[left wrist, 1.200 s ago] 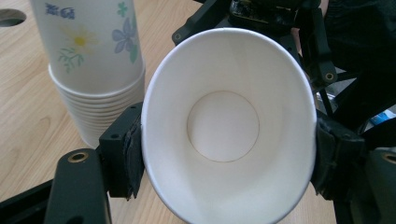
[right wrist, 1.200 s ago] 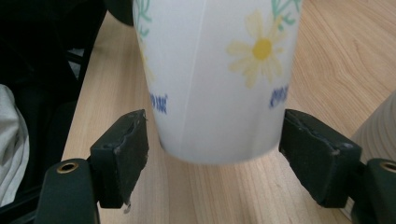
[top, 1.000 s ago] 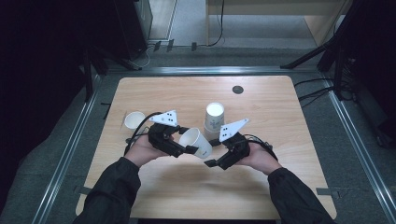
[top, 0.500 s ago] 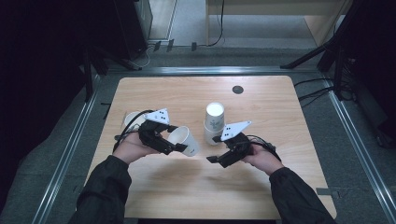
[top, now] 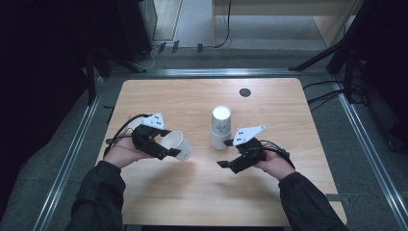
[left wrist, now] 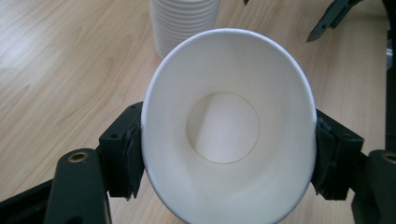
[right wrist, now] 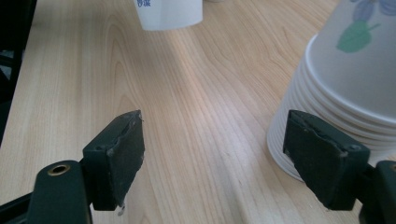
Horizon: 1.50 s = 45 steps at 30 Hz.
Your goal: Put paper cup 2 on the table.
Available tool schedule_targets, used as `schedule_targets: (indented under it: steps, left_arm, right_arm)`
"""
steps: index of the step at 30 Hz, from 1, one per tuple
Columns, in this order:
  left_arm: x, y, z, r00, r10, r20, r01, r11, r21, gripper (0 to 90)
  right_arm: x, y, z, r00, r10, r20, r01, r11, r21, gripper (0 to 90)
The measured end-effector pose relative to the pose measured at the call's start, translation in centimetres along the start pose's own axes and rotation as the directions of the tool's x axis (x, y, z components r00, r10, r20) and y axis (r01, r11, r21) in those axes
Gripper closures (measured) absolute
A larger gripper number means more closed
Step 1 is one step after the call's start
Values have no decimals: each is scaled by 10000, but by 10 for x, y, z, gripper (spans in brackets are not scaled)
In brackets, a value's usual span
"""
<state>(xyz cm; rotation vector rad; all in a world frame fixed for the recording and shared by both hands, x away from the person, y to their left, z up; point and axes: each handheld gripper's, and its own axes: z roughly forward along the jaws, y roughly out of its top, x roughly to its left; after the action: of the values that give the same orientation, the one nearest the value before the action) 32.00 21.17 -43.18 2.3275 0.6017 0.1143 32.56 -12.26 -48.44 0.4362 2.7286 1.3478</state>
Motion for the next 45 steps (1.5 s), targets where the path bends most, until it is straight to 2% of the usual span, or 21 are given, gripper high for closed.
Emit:
schedule_targets:
  steps: [8,15,20,23,28,33,36,38,41,45]
  left_arm:
    - [4,-14,-10,9993,-137,-358,147,9995,263,261]
    - [9,-28,-19,9968,-253,-756,295,9980,555,261]
    - [13,-41,-25,9937,-420,-1042,516,9945,912,260]
    - [15,-46,-28,9927,-451,-1119,565,9933,1008,260]
    - [20,-55,-31,9890,-681,-1314,839,9894,1183,260]
    - [24,-66,-33,9839,-878,-1557,1109,9830,1465,260]
    - [25,-72,-35,9814,-895,-1699,1166,9808,1566,259]
    - [27,-76,-36,9780,-885,-1891,1210,9783,1680,259]
    - [30,-82,-37,9726,-935,-2128,1334,9743,1817,259]
    - [33,-87,-37,9664,-977,-2377,1459,9700,1943,258]
  right_arm:
    - [-6,-2,-3,9985,73,534,-81,9999,148,211]
    - [-10,-5,-5,9970,104,773,-127,9995,282,210]
    - [-19,-6,-12,9881,369,1495,-395,9991,148,213]
    - [-25,-9,-19,9820,727,1745,-747,9972,47,212]
    - [-33,-16,-33,9649,823,2494,-850,9964,1,211]
    - [-46,-25,-48,9369,1428,3192,-1419,9895,-261,211]
    - [-54,-31,-55,9241,1742,3403,-1728,9844,-347,212]
    - [-57,-33,-59,9185,1937,3448,-1928,9805,-372,211]
    - [-61,-36,-67,9113,2038,3578,-1970,9788,-559,211]
    - [-69,-42,-74,8876,2473,3887,-2350,9687,-797,211]
